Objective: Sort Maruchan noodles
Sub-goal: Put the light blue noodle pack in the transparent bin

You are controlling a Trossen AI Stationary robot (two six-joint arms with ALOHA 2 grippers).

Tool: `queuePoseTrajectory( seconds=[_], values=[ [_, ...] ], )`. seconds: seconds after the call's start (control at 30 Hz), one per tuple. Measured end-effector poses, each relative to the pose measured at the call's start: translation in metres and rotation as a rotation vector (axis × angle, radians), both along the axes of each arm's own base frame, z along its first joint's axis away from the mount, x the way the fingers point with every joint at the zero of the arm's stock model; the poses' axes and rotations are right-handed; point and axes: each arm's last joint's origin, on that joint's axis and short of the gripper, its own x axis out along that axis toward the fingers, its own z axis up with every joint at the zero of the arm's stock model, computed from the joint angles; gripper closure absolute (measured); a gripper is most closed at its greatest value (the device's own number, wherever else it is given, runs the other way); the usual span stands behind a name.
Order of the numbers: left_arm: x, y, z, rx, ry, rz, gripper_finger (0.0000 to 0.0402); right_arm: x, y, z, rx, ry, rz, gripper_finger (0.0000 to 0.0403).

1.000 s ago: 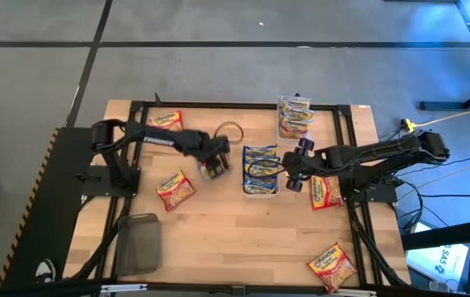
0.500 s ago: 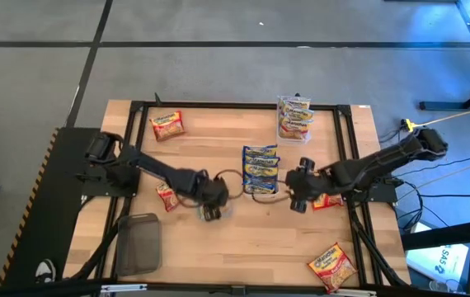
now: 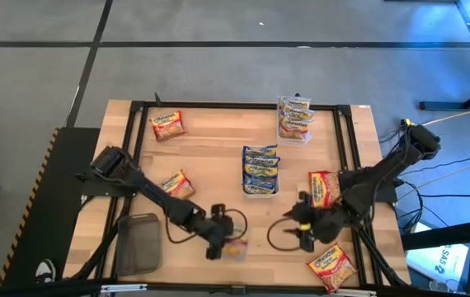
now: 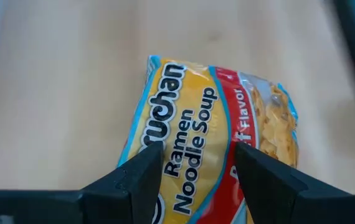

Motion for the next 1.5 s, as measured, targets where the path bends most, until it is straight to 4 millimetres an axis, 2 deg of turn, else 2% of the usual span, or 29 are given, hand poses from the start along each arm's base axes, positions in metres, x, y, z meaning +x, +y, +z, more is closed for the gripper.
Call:
queuePoseTrajectory(
  seconds=[0.17,0.3,0.43,0.57,0.7,0.83,1.03,1.3,1.5],
  values=[
    [0.015,-0.016,-0.008,0.009,-0.2,-0.145,0.0208,0.006,0.022,-0.007,0.056,-0.066,0.048,0.0185],
    [0.023,-0.021,0.006,-0.03,-0.321,-0.147,0.0208,0.012,0.032,-0.011,0.121,-0.098,0.077,0.0185],
    [0.017,-0.03,0.03,-0.108,-0.323,-0.107,0.0208,0.019,0.036,-0.007,0.203,-0.134,0.111,0.0185],
    [0.0,-0.046,0.039,-0.179,-0.226,-0.072,0.0208,0.026,0.032,-0.002,0.204,-0.206,0.044,0.0185],
    [-0.018,-0.062,0.032,-0.194,-0.163,-0.032,0.0208,0.037,0.024,-0.013,0.244,-0.159,-0.04,0.0166],
    [-0.03,-0.072,0.02,-0.139,-0.141,0.016,0.0208,0.053,0.018,-0.038,0.311,-0.06,-0.13,0.0115],
    [-0.031,-0.081,0.0,-0.126,-0.12,0.025,0.0208,0.076,0.006,-0.078,0.358,0.046,-0.236,0.0065],
    [-0.03,-0.085,-0.029,-0.104,-0.077,0.054,0.0208,0.102,-0.001,-0.109,0.514,0.071,-0.203,0.0073],
    [-0.027,-0.082,-0.035,-0.087,-0.085,0.086,0.0208,0.109,0.001,-0.118,0.602,0.062,-0.169,0.0081]
  ],
)
